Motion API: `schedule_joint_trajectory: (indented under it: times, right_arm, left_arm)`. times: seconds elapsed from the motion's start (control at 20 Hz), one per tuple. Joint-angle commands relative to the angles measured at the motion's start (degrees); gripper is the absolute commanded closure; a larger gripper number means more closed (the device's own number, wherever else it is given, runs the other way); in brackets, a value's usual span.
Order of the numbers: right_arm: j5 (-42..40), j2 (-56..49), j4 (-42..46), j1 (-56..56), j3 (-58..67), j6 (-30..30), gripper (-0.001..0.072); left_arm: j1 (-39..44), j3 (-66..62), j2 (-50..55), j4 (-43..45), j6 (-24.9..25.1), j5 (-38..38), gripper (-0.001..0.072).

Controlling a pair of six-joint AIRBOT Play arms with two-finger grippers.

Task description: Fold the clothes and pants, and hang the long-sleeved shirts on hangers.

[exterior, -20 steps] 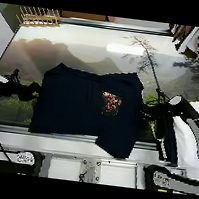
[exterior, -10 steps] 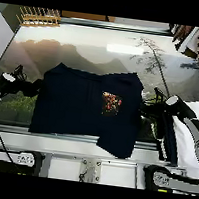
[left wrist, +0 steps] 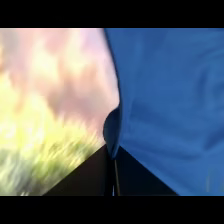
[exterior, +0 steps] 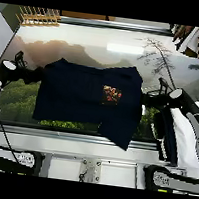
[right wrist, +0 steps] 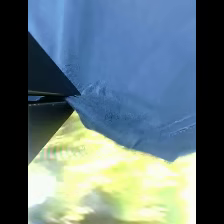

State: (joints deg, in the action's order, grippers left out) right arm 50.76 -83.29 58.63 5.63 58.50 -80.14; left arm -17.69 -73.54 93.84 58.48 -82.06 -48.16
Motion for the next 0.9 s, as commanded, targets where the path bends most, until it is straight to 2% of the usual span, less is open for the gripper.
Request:
schedule_joint_trajectory:
  times: [0.0,0.05,0.1,0.15,0.2,0.25,0.4,0.65,0.85]
  right_arm:
    - [-2.99,0.04,-0.22,0.02,6.69,-1.27,0.0676]
    - [-2.93,0.07,-0.2,0.02,7.93,-1.25,0.0499]
    - [-2.84,0.5,-0.13,0.13,8.81,-1.2,0.0238]
    - [-3.26,1.46,0.07,0.46,9.14,-0.63,0.0189]
    - [-4.02,3.13,1.03,0.63,9.09,-0.46,0.0254]
    - [-4.0,5.03,2.6,0.85,8.92,-0.66,0.0272]
    - [-1.73,13.2,6.56,1.2,5.2,-1.42,0.0272]
    - [-0.13,23.28,6.71,1.07,-4.2,-1.51,0.0272]
    - [0.52,24.55,6.49,1.07,-6.51,-1.51,0.0272]
  left_arm:
    - [1.29,-8.59,1.77,0.52,0.22,-1.25,0.0624]
    - [1.11,-10.43,1.86,0.5,0.13,-2.45,0.0256]
    - [0.37,-12.37,1.79,0.55,-0.42,-4.61,0.0092]
    - [-0.83,-14.21,1.6,0.57,-1.07,-7.87,0.0097]
    - [-2.36,-14.99,0.66,1.66,-1.49,-10.86,0.0097]
    - [-3.72,-14.21,-1.07,4.02,-2.67,-12.74,0.0097]
    - [-8.2,-2.25,-10.45,12.98,-7.32,-15.06,0.0096]
    - [-13.75,26.95,-26.12,13.86,-7.56,-14.58,0.0096]
    - [-15.19,42.86,-33.55,12.26,-9.79,-7.19,0.0096]
